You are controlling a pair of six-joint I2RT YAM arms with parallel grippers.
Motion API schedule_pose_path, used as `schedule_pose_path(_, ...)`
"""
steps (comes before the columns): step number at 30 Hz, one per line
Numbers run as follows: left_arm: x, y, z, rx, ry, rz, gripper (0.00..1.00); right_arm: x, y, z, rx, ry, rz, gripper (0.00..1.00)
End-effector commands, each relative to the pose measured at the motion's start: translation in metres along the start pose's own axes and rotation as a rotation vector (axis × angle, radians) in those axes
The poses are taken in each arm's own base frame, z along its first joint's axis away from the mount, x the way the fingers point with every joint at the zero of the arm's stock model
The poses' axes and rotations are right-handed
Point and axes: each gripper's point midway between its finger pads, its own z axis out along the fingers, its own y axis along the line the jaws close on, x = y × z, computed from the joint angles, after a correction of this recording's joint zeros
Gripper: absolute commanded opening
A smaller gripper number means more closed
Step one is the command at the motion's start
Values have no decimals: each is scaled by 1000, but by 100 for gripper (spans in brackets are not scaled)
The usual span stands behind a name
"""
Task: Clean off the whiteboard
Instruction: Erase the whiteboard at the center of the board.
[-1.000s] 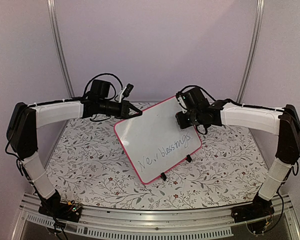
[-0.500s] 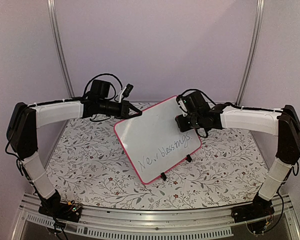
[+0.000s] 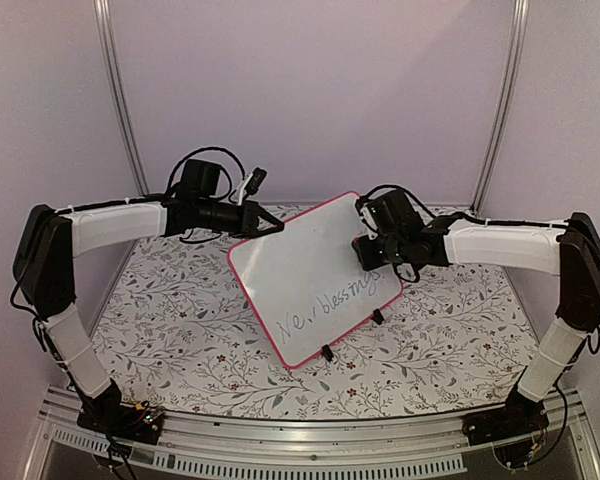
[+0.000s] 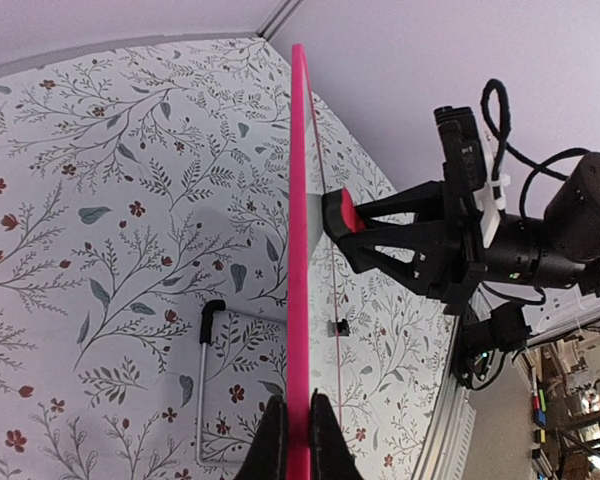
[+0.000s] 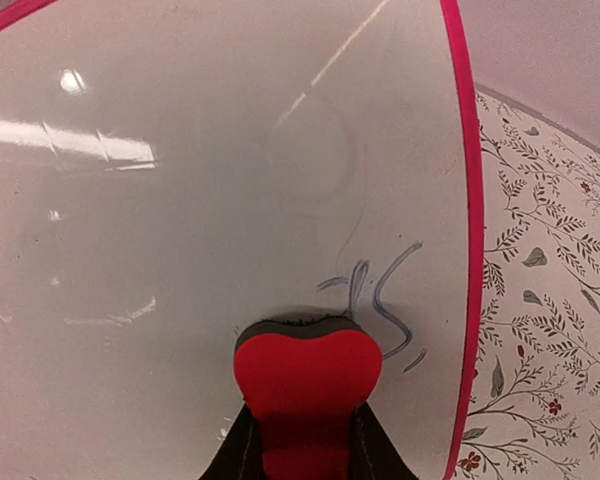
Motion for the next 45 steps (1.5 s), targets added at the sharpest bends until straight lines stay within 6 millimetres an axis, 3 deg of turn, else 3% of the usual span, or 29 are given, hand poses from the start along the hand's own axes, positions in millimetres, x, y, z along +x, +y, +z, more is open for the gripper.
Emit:
schedule_pose_path(1,3,-3,4,-11,6,56,0,48,0,4,-5,138,-32,0)
schedule_pose_path(9,4,-3,5,-11,8,56,0,59,-7,-3,10,150,-23,0)
schedule_pose_path(15,4,-3,5,-11,8,55,0,54,-11,-13,21,137,-20,0)
schedule_pose_path(21,4,-3,6,-12,9,54,0,21,-11,-31,18,61,-6,0)
schedule_pose_path(30,5,-2,7,-12,12,54,0,-50,-7,-55,20,-85,-6,0)
schedule_pose_path(34,5,-3,6,-12,11,55,0,-63,1,-43,9,-89,-20,0)
schedule_pose_path(37,5,-3,6,-11,10,57,0,-61,6,-29,7,-71,-30,0)
schedule_pose_path(45,5,-3,6,-10,11,56,0,-23,14,3,-8,21,-44,0)
